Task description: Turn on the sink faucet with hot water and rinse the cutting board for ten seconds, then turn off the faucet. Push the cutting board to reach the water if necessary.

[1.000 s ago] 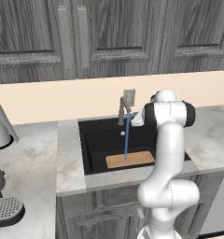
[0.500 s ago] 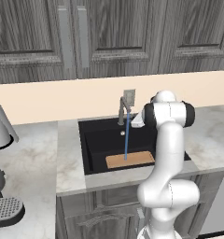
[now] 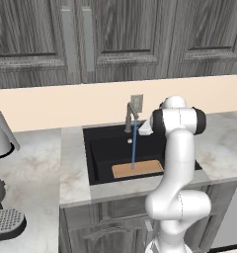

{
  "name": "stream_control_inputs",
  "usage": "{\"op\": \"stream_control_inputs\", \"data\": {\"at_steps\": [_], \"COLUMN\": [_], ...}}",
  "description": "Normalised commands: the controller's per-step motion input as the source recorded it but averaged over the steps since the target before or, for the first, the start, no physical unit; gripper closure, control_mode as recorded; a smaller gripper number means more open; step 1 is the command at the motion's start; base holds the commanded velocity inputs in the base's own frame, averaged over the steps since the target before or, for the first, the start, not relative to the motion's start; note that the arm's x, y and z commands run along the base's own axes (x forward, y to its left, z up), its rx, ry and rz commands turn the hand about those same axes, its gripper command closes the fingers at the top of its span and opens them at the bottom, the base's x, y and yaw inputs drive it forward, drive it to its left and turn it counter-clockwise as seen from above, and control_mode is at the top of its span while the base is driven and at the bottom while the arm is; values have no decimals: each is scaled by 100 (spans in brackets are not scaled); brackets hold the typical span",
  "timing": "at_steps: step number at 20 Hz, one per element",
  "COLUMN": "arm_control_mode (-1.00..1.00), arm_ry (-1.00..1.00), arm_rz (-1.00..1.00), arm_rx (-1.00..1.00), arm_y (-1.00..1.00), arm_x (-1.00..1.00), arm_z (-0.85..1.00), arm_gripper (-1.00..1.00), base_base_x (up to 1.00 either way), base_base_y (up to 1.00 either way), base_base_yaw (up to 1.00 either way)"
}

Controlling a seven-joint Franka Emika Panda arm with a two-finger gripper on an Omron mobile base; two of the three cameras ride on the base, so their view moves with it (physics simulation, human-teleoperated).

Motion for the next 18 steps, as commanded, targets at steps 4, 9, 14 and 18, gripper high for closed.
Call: {"op": "stream_control_inputs", "data": {"at_steps": [4, 9, 14, 18], "arm_control_mode": [-100, -100, -100, -100], "arm_ry": [0, 0, 0, 0], "arm_rz": [-1, -2, -2, -1], "arm_rx": [0, 0, 0, 0], "arm_y": [1, 11, 15, 16], "arm_x": [0, 0, 0, 0], "arm_z": [0, 0, 0, 0], "arm_gripper": [-100, -100, -100, -100], "base_base_x": [0, 0, 0, 0], "base_base_y": [0, 0, 0, 0], "base_base_yaw": [0, 0, 0, 0]}}
